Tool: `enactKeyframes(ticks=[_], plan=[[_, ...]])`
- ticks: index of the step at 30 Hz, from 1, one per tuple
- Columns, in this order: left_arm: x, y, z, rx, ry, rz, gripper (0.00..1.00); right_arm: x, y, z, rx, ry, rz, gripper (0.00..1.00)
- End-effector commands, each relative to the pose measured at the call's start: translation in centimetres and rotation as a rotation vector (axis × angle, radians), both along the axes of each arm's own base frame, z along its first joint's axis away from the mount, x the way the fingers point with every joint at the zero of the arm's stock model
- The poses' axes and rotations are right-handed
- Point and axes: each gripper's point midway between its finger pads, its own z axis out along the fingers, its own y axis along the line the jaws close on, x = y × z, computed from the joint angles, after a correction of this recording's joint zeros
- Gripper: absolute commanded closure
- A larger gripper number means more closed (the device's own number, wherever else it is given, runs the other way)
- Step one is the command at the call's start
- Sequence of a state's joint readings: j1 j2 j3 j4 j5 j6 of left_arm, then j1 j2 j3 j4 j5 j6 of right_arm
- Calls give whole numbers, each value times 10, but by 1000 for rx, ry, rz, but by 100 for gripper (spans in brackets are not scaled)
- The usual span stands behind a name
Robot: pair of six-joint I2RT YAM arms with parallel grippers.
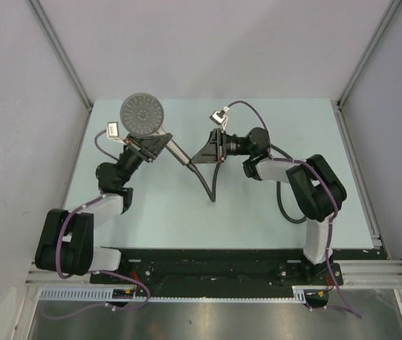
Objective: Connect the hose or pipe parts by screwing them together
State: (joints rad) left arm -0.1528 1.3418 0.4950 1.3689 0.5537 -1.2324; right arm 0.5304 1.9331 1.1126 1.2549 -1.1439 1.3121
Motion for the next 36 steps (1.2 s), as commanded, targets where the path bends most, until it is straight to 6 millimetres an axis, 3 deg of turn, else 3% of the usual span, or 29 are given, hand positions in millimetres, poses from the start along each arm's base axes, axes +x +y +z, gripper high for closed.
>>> enactKeyframes(ticks=[1, 8, 15, 16, 17, 20, 21, 22, 23, 24, 25, 27, 28, 29, 31, 33, 36], plan=[[-30, -3, -1, 96, -174, -54, 100, 14, -16, 79, 279, -267, -127, 62], [-18, 9, -14, 95, -104, 13, 99, 17, -16, 69, 258, -240, -118, 54], [-3, 22, -26, 168, -11, 143, 100, 21, -15, 70, 225, -362, -155, 51], [-5, 25, -20, 170, -22, 162, 100, 27, -10, 62, 174, -318, -169, 51], [-1, 28, -25, 182, 12, 191, 100, 29, -10, 65, 168, -409, -205, 51], [-2, 35, -25, 208, 39, 237, 100, 40, -2, 43, 37, -396, -296, 51], [1, 39, -25, 211, 53, 266, 100, 42, -3, 51, 14, -561, -357, 50], [3, 41, -32, 222, 93, 277, 99, 60, -4, 28, -134, -504, -467, 50], [0, 43, -26, 221, 81, 290, 100, 53, 4, 24, -189, -558, -499, 48], [0, 44, -25, 219, 87, 302, 100, 52, 0, 35, -232, -737, -561, 46], [1, 45, -30, 226, 115, 305, 100, 58, -3, 21, -344, -745, -637, 45], [0, 47, -25, 225, 117, 323, 100, 41, 7, 22, -388, -852, -651, 42], [1, 48, -29, 233, 143, 327, 99, 42, 1, 21, -437, -885, -707, 41], [1, 49, -27, 235, 147, 331, 100, 28, 10, 19, -444, -913, -694, 40], [2, 49, -32, 244, 181, 342, 100, 22, 6, 15, -505, -976, -743, 39], [1, 50, -31, 245, 183, 348, 100, -2, 19, 13, -511, -1028, -705, 36], [1, 50, -33, 249, 206, 347, 100, -23, 25, 3, -568, -1083, -699, 32]])
